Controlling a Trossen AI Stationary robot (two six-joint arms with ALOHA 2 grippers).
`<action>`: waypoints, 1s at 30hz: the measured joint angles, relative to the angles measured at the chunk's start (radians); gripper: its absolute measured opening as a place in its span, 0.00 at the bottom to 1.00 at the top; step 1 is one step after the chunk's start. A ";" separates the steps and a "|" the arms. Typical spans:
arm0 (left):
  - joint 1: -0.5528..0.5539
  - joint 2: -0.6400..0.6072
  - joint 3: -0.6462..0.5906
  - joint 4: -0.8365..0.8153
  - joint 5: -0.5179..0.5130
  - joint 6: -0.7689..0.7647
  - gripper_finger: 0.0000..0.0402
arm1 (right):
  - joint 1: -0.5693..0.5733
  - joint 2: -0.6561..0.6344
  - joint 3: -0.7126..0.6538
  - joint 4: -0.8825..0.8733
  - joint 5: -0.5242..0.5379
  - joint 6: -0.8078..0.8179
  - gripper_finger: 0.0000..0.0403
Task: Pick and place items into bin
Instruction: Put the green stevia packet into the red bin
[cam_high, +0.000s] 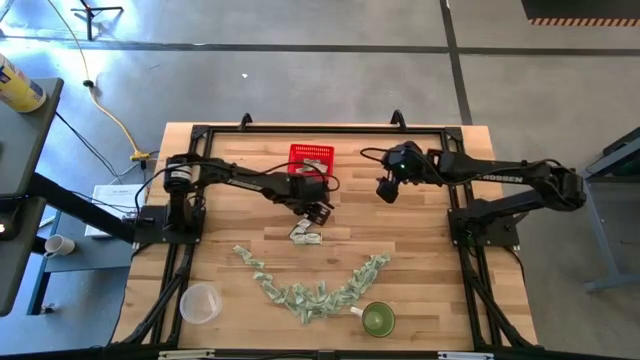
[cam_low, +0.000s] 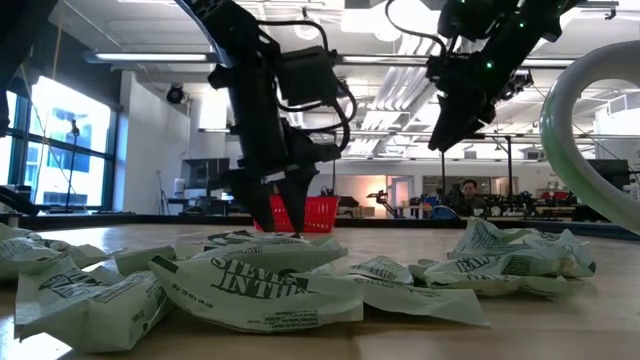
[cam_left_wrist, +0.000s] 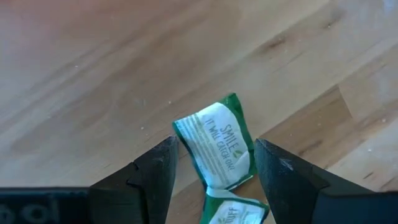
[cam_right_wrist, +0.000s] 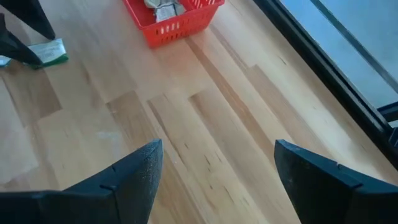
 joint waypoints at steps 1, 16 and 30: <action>0.001 0.004 0.001 -0.003 0.008 0.000 0.62 | 0.000 0.000 0.000 0.002 0.000 0.000 0.74; 0.007 -0.014 -0.003 -0.129 -0.031 0.195 0.06 | -0.002 0.000 0.000 0.005 0.046 0.004 0.74; 0.080 -0.239 0.205 -0.261 -0.293 0.446 0.06 | -0.002 0.001 0.001 0.025 0.103 0.020 0.74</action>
